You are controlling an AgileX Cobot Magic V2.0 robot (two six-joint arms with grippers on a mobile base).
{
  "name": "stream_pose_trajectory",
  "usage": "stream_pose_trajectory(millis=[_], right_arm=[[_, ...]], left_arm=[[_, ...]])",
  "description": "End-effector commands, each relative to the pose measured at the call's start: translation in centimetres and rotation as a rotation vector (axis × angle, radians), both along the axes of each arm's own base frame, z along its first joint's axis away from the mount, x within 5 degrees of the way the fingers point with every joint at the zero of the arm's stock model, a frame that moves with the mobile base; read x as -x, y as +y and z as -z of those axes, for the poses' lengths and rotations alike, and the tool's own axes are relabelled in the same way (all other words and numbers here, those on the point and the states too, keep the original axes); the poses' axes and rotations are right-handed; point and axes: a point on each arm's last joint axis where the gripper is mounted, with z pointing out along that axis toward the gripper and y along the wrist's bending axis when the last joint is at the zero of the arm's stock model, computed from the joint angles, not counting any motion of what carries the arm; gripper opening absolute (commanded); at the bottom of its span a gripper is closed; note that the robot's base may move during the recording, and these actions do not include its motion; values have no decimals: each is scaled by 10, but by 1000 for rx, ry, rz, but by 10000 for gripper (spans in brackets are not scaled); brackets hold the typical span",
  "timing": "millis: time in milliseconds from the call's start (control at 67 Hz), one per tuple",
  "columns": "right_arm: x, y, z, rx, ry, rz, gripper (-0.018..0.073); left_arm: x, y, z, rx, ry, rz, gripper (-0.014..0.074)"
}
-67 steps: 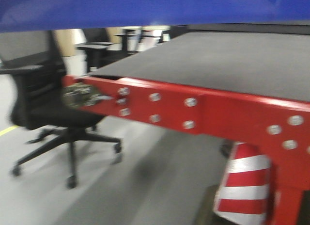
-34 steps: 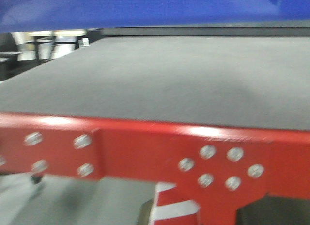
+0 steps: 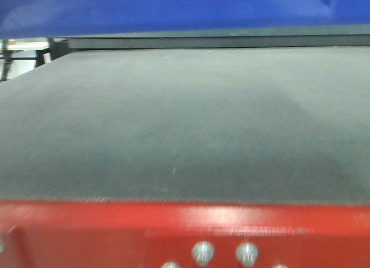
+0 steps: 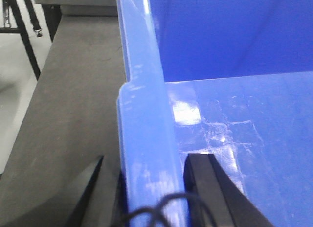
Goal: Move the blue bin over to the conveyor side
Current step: 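Hold the blue bin in both grippers while driving to the conveyor, then lower the blue bin onto the dark conveyor belt with both grippers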
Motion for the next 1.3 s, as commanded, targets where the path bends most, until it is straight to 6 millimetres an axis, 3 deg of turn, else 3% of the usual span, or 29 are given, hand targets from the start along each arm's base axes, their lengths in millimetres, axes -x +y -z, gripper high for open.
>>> stream_pose_trajectory(millis=[0,1284], right_arm=[[5,-9,-19,50,-170,47,-70],[5,-9,-19,50,-170,47,-70]], left_arm=[[7,6,-19,-80,-155,-30,-18],[7,6,-19,-80,-155,-30,-18]])
